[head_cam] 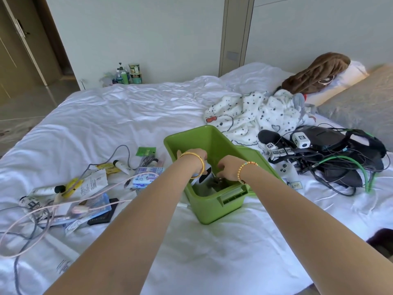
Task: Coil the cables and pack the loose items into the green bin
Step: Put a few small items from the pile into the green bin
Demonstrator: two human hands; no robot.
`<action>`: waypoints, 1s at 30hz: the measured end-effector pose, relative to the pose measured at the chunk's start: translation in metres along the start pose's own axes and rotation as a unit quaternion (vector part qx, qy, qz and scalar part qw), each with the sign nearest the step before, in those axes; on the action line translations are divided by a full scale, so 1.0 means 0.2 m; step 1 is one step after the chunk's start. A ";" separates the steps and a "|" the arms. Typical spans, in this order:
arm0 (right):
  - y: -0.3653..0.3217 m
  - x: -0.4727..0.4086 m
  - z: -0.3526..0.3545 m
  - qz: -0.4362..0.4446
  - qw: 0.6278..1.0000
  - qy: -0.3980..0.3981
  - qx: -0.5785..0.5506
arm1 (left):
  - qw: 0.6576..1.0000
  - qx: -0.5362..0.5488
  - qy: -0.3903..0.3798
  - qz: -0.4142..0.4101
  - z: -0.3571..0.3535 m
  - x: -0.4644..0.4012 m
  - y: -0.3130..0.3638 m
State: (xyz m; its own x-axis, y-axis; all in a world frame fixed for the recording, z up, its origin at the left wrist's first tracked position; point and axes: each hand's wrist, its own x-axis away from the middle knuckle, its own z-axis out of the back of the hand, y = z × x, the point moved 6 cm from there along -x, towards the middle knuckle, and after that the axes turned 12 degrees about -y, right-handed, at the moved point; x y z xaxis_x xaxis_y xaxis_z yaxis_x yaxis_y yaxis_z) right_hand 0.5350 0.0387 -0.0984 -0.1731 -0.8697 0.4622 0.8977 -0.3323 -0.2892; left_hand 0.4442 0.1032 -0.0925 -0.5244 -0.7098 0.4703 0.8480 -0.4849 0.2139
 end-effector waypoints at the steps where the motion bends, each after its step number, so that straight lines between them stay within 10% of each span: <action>1: -0.01 0.01 0.00 0.008 1.000 -0.002 -0.002 | 1.000 -0.001 0.008 -0.004 0.02 0.02 0.00; 19: -0.74 0.33 -0.13 0.194 0.948 0.251 -0.018 | 0.984 0.080 0.159 0.031 -0.03 0.55 -0.68; 30: -0.73 -0.10 -0.76 0.033 0.994 0.034 0.099 | 0.998 0.011 0.017 0.054 -0.49 0.53 -1.05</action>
State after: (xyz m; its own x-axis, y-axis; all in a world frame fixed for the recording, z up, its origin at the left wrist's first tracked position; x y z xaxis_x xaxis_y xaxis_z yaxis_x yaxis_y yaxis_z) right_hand 0.3461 0.0486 -0.1933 -0.1316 -0.9121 0.3883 0.9693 -0.2005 -0.1426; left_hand 0.2036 0.0805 -0.1717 -0.4326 -0.7737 0.4629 0.9007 -0.3941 0.1829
